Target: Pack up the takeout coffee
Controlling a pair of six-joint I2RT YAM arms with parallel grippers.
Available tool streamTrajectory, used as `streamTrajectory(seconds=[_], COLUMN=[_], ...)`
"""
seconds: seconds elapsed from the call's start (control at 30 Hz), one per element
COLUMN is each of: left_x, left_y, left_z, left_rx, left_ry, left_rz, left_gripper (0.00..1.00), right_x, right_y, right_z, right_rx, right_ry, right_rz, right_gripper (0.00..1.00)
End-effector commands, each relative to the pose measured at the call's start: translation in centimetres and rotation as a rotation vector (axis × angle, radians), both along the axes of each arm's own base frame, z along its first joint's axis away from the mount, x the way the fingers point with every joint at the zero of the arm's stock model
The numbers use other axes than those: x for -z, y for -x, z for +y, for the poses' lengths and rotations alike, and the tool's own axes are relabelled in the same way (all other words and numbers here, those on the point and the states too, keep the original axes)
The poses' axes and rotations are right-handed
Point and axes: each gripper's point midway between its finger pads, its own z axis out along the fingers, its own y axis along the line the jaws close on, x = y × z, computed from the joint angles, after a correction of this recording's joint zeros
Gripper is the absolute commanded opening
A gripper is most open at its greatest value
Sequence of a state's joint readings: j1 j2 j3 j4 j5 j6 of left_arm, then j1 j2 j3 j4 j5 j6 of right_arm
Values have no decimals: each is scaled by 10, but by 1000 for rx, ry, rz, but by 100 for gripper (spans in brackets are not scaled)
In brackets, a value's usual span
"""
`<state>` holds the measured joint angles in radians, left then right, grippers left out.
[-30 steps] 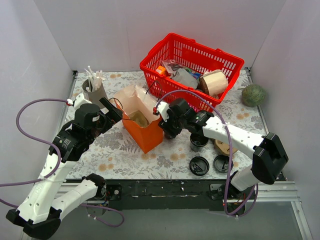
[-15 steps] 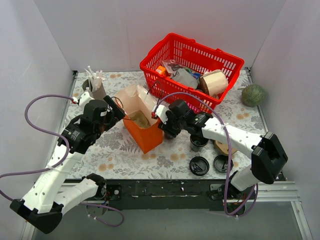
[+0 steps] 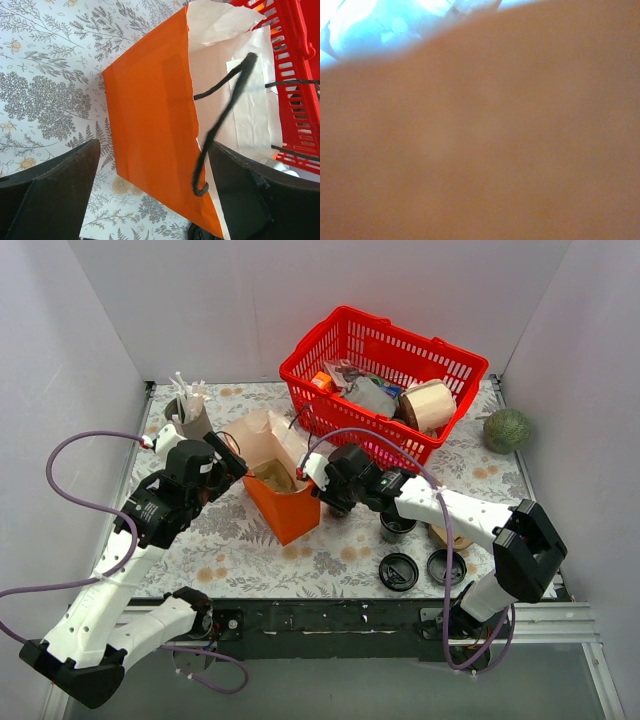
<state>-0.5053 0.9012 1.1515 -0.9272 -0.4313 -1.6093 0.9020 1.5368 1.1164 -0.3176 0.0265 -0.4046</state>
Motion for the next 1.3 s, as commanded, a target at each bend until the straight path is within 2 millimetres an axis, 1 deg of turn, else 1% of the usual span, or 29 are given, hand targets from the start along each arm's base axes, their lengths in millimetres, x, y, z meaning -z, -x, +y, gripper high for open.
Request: streamTrajectory(seconds=[0.0, 0.03, 0.13, 0.4, 0.5, 0.6, 0.73, 0.9, 1.0, 1.13, 1.23, 1.27], left_x=[0, 0, 2, 8, 8, 7, 7, 5, 4, 3, 4, 4], left_y=[0, 0, -1, -2, -1, -1, -2, -2, -2, -2, -1, -1], left_z=[7, 7, 7, 14, 15, 16, 16, 16, 16, 15, 15, 15], left_rx=[-33, -32, -35, -80, -87, -92, -95, -96, -94, -91, -90, -91], left_ry=[-13, -13, -17, -33, -35, -36, -34, -31, -27, -22, -22, -20], left_rz=[-14, -15, -11, 9, 6, 4, 3, -1, -4, -6, -1, -1], left_gripper=[89, 89, 87, 75, 74, 74, 74, 73, 72, 71, 70, 70], right_x=[15, 14, 20, 18, 18, 21, 24, 26, 28, 27, 23, 22], right_y=[-2, -3, 3, 11, 14, 12, 8, 11, 11, 9, 5, 6], right_z=[-14, -16, -21, -16, -13, -15, -20, -27, -27, -24, -26, -26], right_rx=[64, 83, 90, 80, 77, 104, 156, 178, 179, 182, 196, 197], right_ry=[101, 106, 129, 116, 107, 117, 136, 149, 144, 135, 135, 134], right_rz=[7, 9, 35, 44, 50, 55, 52, 62, 62, 57, 40, 36], right_gripper=[42, 42, 42, 41, 41, 41, 39, 35, 31, 21, 10, 8])
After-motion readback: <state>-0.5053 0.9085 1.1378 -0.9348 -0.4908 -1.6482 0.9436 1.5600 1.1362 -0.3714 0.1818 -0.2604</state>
